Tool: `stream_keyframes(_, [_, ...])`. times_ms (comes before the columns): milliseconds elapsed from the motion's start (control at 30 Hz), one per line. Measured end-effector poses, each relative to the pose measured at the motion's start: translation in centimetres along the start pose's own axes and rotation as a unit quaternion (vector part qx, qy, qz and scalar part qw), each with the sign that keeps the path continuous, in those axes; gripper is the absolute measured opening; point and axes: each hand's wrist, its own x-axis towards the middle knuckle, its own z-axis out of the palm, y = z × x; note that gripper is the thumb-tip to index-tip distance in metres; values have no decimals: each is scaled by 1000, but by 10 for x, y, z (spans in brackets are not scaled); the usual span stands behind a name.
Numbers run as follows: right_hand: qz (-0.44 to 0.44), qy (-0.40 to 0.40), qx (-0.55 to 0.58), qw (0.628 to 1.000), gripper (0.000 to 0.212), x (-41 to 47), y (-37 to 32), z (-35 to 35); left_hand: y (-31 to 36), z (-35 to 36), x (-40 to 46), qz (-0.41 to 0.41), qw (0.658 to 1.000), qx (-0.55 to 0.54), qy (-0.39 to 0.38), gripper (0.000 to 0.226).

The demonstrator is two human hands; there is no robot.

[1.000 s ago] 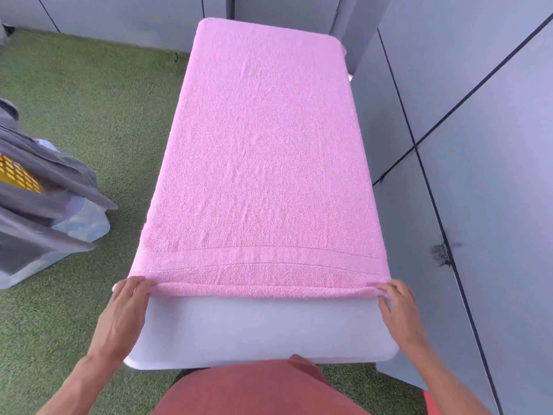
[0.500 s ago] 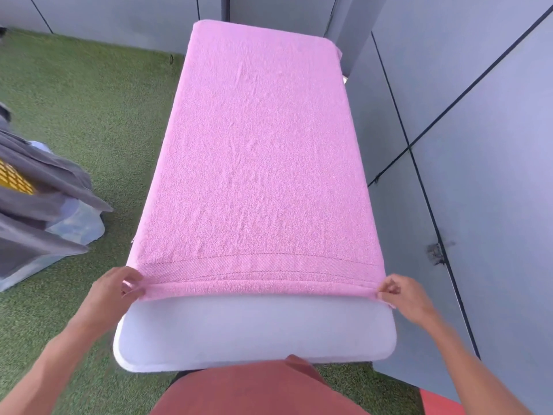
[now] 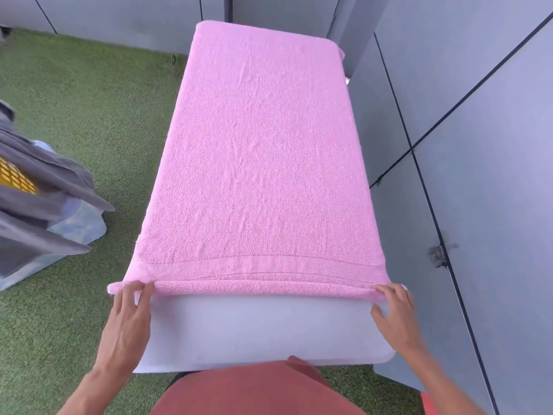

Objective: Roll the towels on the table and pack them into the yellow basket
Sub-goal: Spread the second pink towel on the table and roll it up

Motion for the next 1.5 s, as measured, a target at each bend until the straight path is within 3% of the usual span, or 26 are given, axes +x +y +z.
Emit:
stream_keyframes(100, [2,12,1,1000,42,10,-4,-1,-7,4,17,-10,1000,2,8,49])
stream_keyframes(267, [-4,20,17,1000,20,15,-2,-3,-22,4,29,3,999,-52,4,28])
stream_keyframes(433, [-13,-81,33,996,18,18,22,-19,-38,-20,30,-15,988,-143,-56,19])
stream_keyframes(533, [36,-147,95,984,16,36,14,-30,-37,-23,45,-38,980,-183,-65,17])
stream_keyframes(667, [117,-42,146,981,23,48,-1,-22,-24,-29,65,-126,967,-217,-45,11])
stream_keyframes(767, [74,50,20,996,18,37,-8,-11,-21,-22,56,-51,992,-116,18,16])
stream_keyframes(867, [15,58,-6,998,23,17,-14,5,-15,-11,37,20,999,-32,40,26])
stream_keyframes(1033, [-13,39,6,999,43,9,-14,7,-9,1,34,46,997,-37,43,40])
stream_keyframes(1367, [-38,-76,-48,995,28,35,9,-7,-25,-4,42,71,996,-52,18,26])
stream_keyframes(1433, [-35,-113,-19,993,25,35,9,-18,-31,-6,42,68,995,-78,-16,25])
stream_keyframes(1500, [24,-140,57,988,19,42,2,-30,-34,-12,52,12,990,-132,-40,26])
